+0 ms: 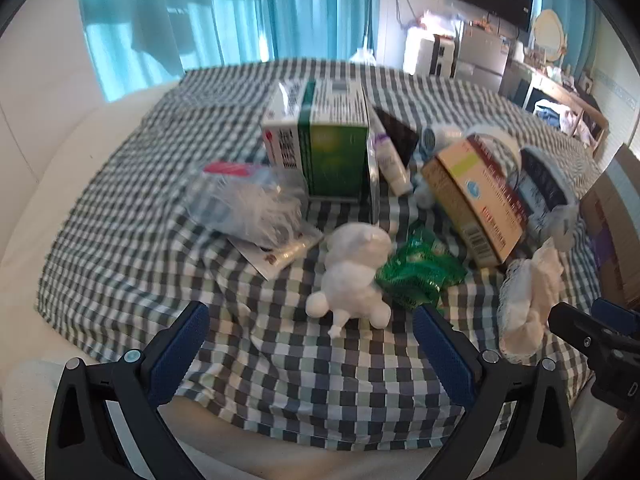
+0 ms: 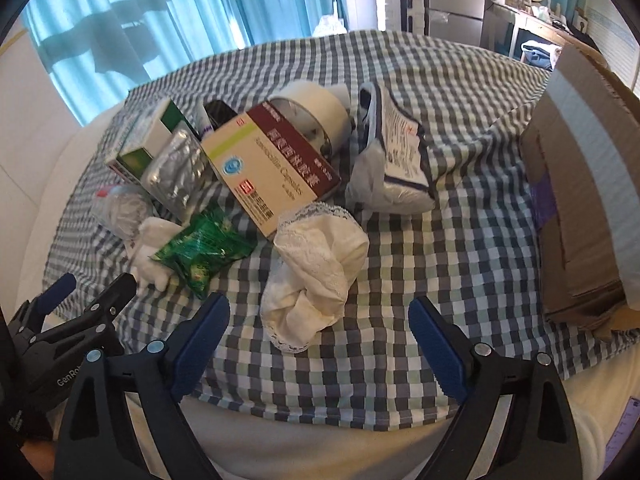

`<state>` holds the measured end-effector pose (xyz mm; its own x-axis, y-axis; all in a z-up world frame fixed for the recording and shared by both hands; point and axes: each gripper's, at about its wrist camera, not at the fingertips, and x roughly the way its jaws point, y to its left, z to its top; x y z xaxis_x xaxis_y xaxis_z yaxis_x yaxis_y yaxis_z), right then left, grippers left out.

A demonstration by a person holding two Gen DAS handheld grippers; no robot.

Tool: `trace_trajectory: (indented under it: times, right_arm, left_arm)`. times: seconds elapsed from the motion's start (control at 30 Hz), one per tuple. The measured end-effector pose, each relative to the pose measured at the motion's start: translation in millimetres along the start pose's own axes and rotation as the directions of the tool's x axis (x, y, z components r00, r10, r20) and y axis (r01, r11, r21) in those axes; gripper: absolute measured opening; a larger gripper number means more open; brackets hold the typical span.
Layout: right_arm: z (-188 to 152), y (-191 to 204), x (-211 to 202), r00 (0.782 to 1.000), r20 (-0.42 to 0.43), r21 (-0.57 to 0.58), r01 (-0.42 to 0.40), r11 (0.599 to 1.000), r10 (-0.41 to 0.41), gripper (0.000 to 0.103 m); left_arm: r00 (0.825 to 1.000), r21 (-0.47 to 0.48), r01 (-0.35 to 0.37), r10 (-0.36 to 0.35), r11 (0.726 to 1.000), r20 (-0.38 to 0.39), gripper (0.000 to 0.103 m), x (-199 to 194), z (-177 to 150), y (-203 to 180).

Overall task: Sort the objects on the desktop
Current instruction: 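Grasp the white lace cloth with the right tool while the left tool grasps the white figurine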

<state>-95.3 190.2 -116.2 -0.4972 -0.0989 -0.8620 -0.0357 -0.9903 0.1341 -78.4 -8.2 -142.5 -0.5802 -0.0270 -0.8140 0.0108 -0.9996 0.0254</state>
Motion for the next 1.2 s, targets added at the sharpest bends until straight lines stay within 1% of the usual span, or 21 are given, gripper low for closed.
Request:
trace_trajectory:
  times: [0.03, 0.1, 0.2, 0.27, 0.33, 0.43, 0.47, 0.5, 0.53, 0.57, 0.6, 0.63, 0.67, 0.7, 0.73, 0.8, 0.87, 0.97, 1.0, 1.07, 1.2]
  right_arm:
    - [1, 0, 5, 1.0, -0.016, -0.005, 0.002, 1.0, -0.002, 0.089]
    - [4, 0, 16, 0.999, -0.054, -0.012, 0.004, 1.0, -0.005, 0.082]
    - [6, -3, 29, 0.997, -0.077, -0.009, 0.017, 1.0, -0.018, 0.081]
    - [9, -6, 38, 0.995, -0.096, 0.003, 0.002, 1.0, -0.001, 0.081]
    - [10, -8, 45, 0.994, -0.113, 0.01, -0.01, 1.0, 0.011, 0.078]
    - [10, -10, 55, 0.99, -0.138, 0.019, -0.022, 1.0, 0.024, 0.074]
    - [10, -11, 57, 0.989, -0.144, 0.024, -0.031, 0.999, 0.034, 0.073]
    - [10, -11, 58, 0.988, -0.147, 0.026, -0.037, 0.999, 0.041, 0.069]
    - [10, -11, 60, 0.988, -0.149, 0.025, -0.038, 0.999, 0.041, 0.065]
    - [11, -10, 61, 0.988, -0.147, 0.025, -0.04, 0.999, 0.043, 0.064]
    - [11, -10, 62, 0.988, -0.146, 0.025, -0.047, 0.999, 0.05, 0.059]
    - [12, -11, 63, 0.988, -0.147, 0.028, -0.052, 0.998, 0.056, 0.054]
    - [12, -11, 64, 0.987, -0.149, 0.029, -0.056, 0.998, 0.06, 0.051]
    - [13, -11, 65, 0.986, -0.151, 0.032, -0.061, 0.998, 0.065, 0.042]
    - [11, -8, 67, 0.986, -0.152, 0.034, -0.063, 0.997, 0.068, 0.038]
    - [10, -7, 69, 0.985, -0.158, 0.036, -0.063, 0.997, 0.067, 0.035]
    - [8, -8, 62, 0.985, -0.16, 0.032, -0.062, 0.998, 0.066, 0.032]
    - [7, -11, 60, 0.986, -0.155, 0.021, -0.066, 0.998, 0.068, 0.03]
    - [6, -8, 59, 0.986, -0.153, 0.018, -0.066, 0.998, 0.068, 0.029]
    - [0, -5, 50, 0.987, -0.147, 0.01, -0.062, 0.998, 0.063, 0.029]
    - [-6, -3, 35, 0.99, -0.12, 0.006, -0.07, 0.997, 0.071, 0.028]
  left_arm:
    - [1.0, -0.003, 0.008, -0.008, 1.0, -0.011, 0.103, 5, 1, -1]
    - [1.0, -0.006, 0.0, 0.0, 1.0, -0.024, 0.103, 15, 4, -2]
    - [0.999, -0.013, -0.017, 0.017, 1.0, -0.043, 0.103, 32, 7, -2]
    - [0.998, -0.017, -0.016, 0.015, 1.0, -0.064, 0.103, 42, 7, -3]
    - [0.997, -0.012, -0.012, 0.011, 1.0, -0.073, 0.103, 50, 8, -3]
    - [0.994, 0.006, -0.04, 0.041, 0.999, -0.098, 0.103, 64, 9, -7]
    - [0.994, 0.009, -0.044, 0.045, 0.999, -0.101, 0.103, 68, 9, -8]
    - [0.994, 0.017, -0.054, 0.055, 0.998, -0.097, 0.103, 72, 9, -10]
    - [0.994, 0.032, -0.065, 0.068, 0.997, -0.088, 0.103, 76, 12, -13]
    - [0.994, 0.051, -0.072, 0.076, 0.996, -0.074, 0.103, 77, 13, -16]
    - [0.995, 0.065, -0.07, 0.074, 0.995, -0.062, 0.103, 78, 13, -17]
    - [0.996, 0.077, -0.062, 0.066, 0.995, -0.055, 0.102, 78, 13, -18]
    - [0.997, 0.086, -0.049, 0.054, 0.995, -0.054, 0.096, 77, 13, -20]
    - [0.998, 0.092, -0.033, 0.038, 0.995, -0.058, 0.088, 76, 14, -20]
    - [0.998, 0.092, -0.015, 0.021, 0.996, -0.059, 0.083, 75, 14, -20]
    - [0.998, 0.089, 0.007, -0.002, 0.996, -0.057, 0.064, 73, 15, -20]
    - [0.998, 0.074, 0.015, -0.01, 0.997, -0.059, 0.057, 70, 14, -17]
    - [0.997, 0.031, 0.045, -0.043, 0.998, -0.068, 0.057, 64, 13, -11]
    - [0.997, 0.024, 0.046, -0.044, 0.999, -0.07, 0.057, 58, 13, -16]
    - [0.997, 0.005, 0.04, -0.04, 0.999, -0.065, 0.057, 51, 13, -13]
    - [0.997, -0.02, 0.051, -0.052, 0.998, -0.048, 0.057, 35, 14, 2]
